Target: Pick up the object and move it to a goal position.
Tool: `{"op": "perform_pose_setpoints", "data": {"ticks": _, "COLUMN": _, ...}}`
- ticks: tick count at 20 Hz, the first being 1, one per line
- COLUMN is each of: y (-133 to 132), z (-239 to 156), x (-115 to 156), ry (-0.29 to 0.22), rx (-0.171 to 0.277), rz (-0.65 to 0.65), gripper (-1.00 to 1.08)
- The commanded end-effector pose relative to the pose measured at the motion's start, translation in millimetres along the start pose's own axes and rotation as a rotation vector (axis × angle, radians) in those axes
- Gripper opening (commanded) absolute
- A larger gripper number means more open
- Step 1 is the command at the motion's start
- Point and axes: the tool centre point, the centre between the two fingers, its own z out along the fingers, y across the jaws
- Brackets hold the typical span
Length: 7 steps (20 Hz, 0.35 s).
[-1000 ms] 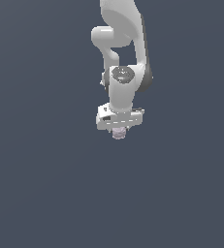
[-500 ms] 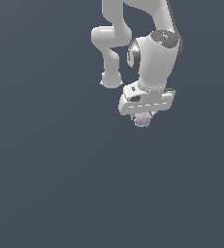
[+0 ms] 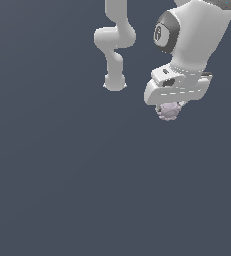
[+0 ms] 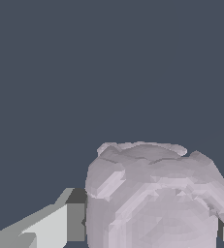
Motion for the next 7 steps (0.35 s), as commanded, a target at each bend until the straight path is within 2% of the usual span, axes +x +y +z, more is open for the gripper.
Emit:
{"op": "perform_pose_setpoints", "data": {"ticks": 1, "y": -8.8, "z": -9.0, "x": 1.9, "ry": -0.001, "rx": 0.0, "rz": 0.002, "gripper": -1.0}}
{"op": "perform_pose_setpoints", "data": {"ticks": 7, "y": -16.8, "z": -16.5, "x": 4.0, "ry": -0.001, "rx": 0.0, "rz": 0.002, "gripper": -1.0}}
